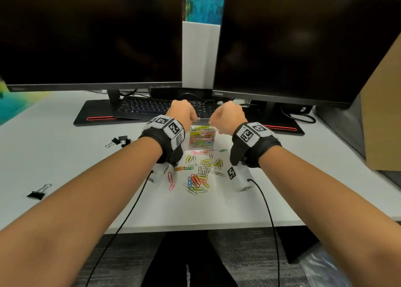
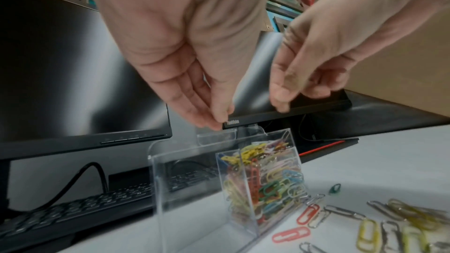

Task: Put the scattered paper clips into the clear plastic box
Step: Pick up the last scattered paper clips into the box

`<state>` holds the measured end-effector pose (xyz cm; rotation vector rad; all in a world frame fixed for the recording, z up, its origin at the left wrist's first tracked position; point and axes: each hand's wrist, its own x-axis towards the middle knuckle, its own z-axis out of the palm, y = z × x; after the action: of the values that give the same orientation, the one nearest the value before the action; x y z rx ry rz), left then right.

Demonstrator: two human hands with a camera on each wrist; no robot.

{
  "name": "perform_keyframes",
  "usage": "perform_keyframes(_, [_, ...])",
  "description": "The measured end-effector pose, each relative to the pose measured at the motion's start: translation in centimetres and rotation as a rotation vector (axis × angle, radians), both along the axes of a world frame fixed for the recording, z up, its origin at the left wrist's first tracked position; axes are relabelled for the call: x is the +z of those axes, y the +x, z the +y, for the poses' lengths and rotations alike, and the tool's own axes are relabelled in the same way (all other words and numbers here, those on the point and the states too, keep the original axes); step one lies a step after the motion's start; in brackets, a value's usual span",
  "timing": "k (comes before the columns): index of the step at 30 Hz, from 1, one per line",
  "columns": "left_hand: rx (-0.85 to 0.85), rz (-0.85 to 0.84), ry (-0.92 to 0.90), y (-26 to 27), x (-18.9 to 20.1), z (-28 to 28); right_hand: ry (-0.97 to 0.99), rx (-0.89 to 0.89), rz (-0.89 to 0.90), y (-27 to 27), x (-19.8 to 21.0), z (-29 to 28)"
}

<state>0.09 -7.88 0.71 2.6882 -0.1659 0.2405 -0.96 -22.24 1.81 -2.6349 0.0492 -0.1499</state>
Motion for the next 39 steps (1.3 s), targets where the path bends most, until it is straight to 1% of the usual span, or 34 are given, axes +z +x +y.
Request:
perform_keyframes(1, [-0.014, -0.030, -0.014, -0.5, 0.1, 0.4, -0.007, 0.021, 0.005, -0.4, 0.0, -0.3])
perform_keyframes(2, [-0.033, -0.053, -0.030, -1.0, 0.2, 0.7, -0.054, 0.072, 0.061, -0.9, 0.0, -0.5])
perform_keyframes(5, [-0.075, -0.010, 0.000, -2.6, 0.2, 1.4, -0.275, 0.218, 0.281, -2.6, -1.2, -0.9])
perform_keyframes(8, [-0.077, 0.016, 0.050, -3.5, -0.3, 1.6, -0.505, 0.322, 0.285, -3.2, -2.6, -0.5])
perform_keyframes(11, [-0.091, 0.011, 0.045, -4.2, -0.6, 1.8, -0.558, 0.414, 0.311, -3.4, -3.4, -0.3])
perform_keyframes(14, [-0.124, 0.039, 0.029, -4.6, -0.6, 2.3, -0.547, 0.475, 0.282, -3.5, -3.5, -0.4])
perform_keyframes(16, [-0.175, 0.051, 0.055, -4.8, -0.7, 2.3, -0.448, 0.467, 0.271, -3.2, -3.4, -0.7])
perform_keyframes(18, [-0.246, 0.088, 0.135, -5.1, -1.0, 2.0, -0.400, 0.415, 0.228, -3.1, -3.2, -1.0])
perform_keyframes(21, [-0.340, 0.202, 0.298, -5.6, -1.7, 1.0, -0.466, 0.289, 0.207, -2.4, -3.5, -1.8])
perform_keyframes(24, [-0.339, 0.307, 0.407, -5.3, -2.9, -0.3, -0.562, 0.230, 0.295, -2.0, -4.4, -2.4])
perform_keyframes(26, [-0.341, 0.331, 0.518, -5.5, -3.6, -1.2, -0.618, 0.238, 0.331, -2.2, -4.7, -2.4])
perform_keyframes(28, [-0.350, 0.296, 0.610, -5.7, -3.9, -1.6, -0.626, 0.247, 0.326, -2.2, -5.0, -2.2])
perform_keyframes(30, [-0.360, 0.258, 0.611, -5.8, -3.7, -2.0, -0.631, 0.264, 0.311, -2.4, -5.1, -1.7])
perform_keyframes(33, [-0.362, 0.340, 0.571, -6.1, -3.0, -2.2, -0.635, 0.335, 0.317, -3.1, -5.1, -0.9])
perform_keyframes(34, [-0.363, 0.344, 0.553, -6.1, -2.8, -2.1, -0.623, 0.375, 0.315, -3.4, -5.0, -0.8])
perform_keyframes(37, [-0.357, 0.318, 0.515, -6.2, -2.5, -1.0, -0.500, 0.455, 0.325, -4.3, -4.1, -1.3])
perform_keyframes(39, [-0.324, 0.321, 0.517, -6.3, -2.3, 0.0, -0.430, 0.421, 0.309, -4.7, -3.7, -2.0])
